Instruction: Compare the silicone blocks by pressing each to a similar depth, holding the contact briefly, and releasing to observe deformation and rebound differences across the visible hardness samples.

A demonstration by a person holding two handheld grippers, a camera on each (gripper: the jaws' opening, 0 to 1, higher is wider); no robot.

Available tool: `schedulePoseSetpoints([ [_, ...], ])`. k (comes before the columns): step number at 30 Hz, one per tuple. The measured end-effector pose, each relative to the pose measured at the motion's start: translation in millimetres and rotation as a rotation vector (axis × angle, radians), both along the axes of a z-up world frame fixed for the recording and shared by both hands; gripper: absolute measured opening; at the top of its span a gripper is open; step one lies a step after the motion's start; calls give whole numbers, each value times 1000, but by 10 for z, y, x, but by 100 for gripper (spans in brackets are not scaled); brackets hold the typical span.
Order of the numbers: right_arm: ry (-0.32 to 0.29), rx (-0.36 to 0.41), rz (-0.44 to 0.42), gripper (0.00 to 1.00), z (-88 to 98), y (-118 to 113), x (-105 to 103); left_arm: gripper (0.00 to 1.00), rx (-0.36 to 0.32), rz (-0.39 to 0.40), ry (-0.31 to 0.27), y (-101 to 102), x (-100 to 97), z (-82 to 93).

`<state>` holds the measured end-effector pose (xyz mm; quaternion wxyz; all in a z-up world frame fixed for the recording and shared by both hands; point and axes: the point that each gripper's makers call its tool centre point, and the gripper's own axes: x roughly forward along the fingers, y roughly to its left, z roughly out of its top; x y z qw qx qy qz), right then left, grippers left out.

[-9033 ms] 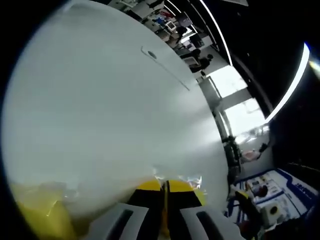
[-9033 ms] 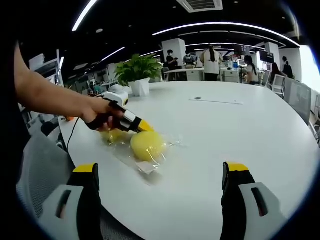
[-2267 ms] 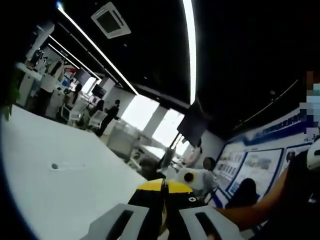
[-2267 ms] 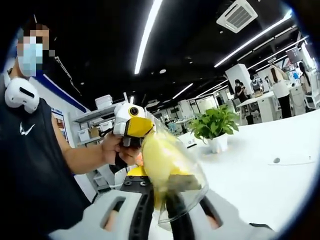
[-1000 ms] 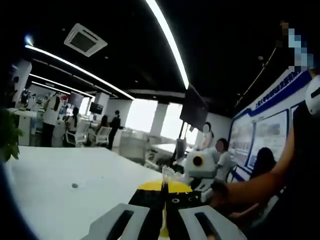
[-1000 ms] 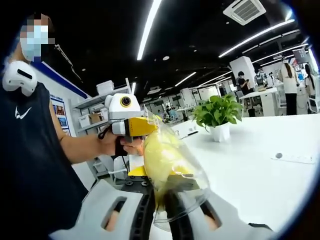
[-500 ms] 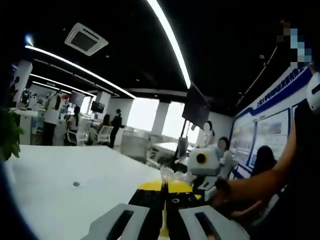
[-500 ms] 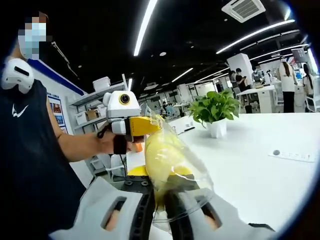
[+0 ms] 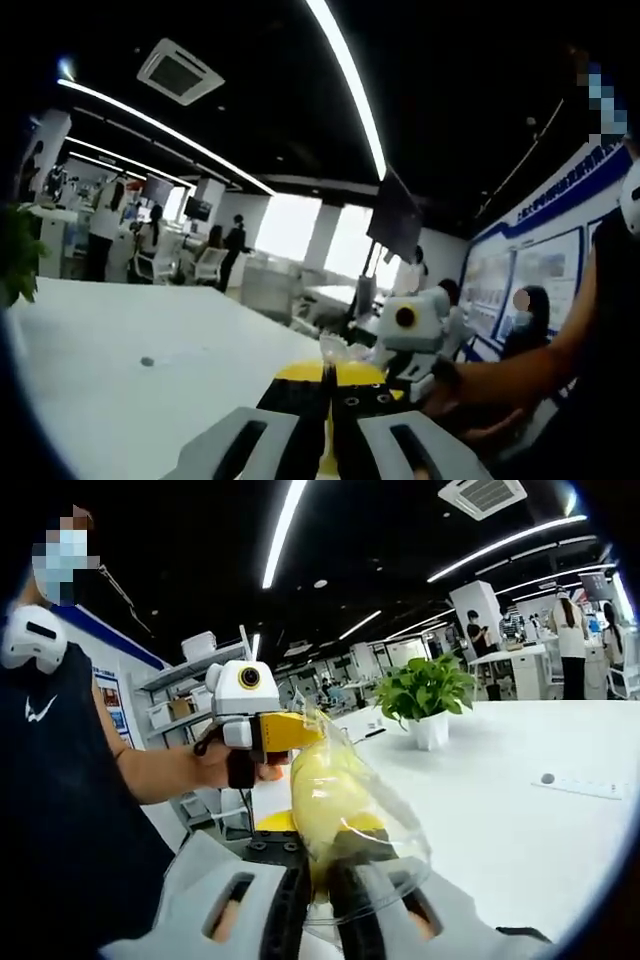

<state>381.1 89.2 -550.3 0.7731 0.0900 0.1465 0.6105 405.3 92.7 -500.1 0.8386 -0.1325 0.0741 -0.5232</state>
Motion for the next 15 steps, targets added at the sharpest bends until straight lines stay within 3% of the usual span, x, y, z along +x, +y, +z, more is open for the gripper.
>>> schedulePoseSetpoints([
  [10, 0, 6, -8, 3, -10, -7, -7, 0, 11, 10, -13, -5, -8, -14],
  [14, 0, 5, -3, 3, -8, -10, -22, 0, 5, 7, -7, -5, -13, -14],
  [15, 3, 6, -2, 3, -13, -16, -21, 0, -9, 9, 23, -6, -13, -19],
])
